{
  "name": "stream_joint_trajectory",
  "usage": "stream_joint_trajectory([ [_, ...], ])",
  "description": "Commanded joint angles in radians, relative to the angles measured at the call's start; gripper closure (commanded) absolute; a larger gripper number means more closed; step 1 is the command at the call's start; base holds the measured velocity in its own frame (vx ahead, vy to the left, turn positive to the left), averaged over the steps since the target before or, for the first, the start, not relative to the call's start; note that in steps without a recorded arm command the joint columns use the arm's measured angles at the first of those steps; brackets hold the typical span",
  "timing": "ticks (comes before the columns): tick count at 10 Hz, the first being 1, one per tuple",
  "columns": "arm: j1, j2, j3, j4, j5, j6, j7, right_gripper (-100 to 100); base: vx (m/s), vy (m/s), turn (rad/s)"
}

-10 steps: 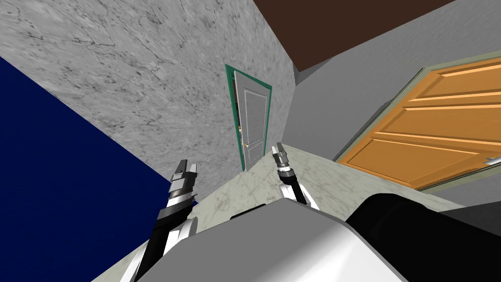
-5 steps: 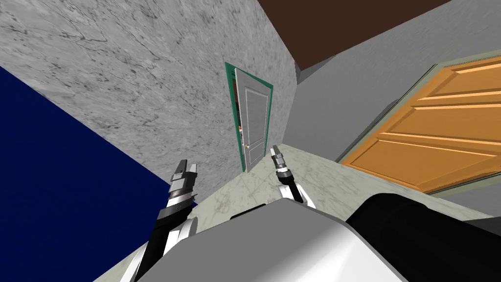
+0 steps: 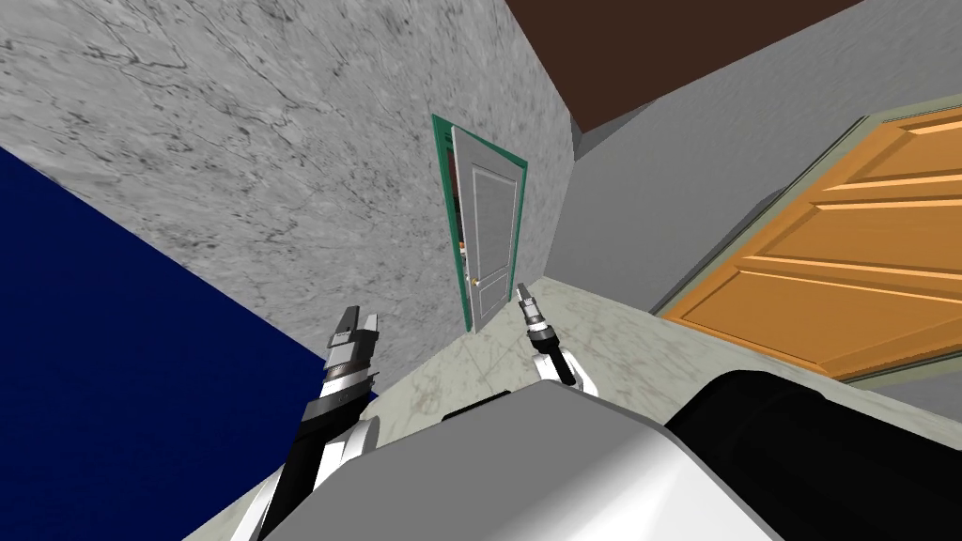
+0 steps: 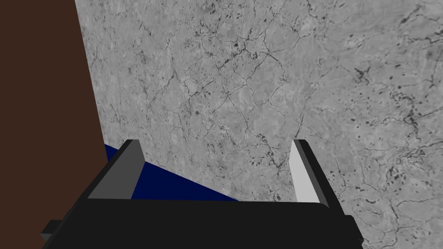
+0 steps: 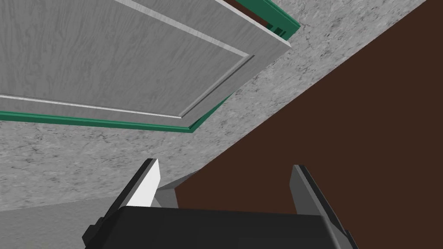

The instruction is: Pull the door open

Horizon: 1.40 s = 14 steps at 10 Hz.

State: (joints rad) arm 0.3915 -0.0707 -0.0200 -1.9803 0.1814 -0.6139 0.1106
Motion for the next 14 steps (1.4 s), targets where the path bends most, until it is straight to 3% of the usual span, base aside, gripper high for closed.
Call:
stream_joint_trajectory([
  [1,-0.010,0.001,0.004,0.044,0.016,-0.017,0.041,-100,0.077,-0.002,0.021],
  [14,-0.130,-0.025,-0.011,0.412,0.138,-0.103,0.345,-100,0.085,-0.013,0.021],
])
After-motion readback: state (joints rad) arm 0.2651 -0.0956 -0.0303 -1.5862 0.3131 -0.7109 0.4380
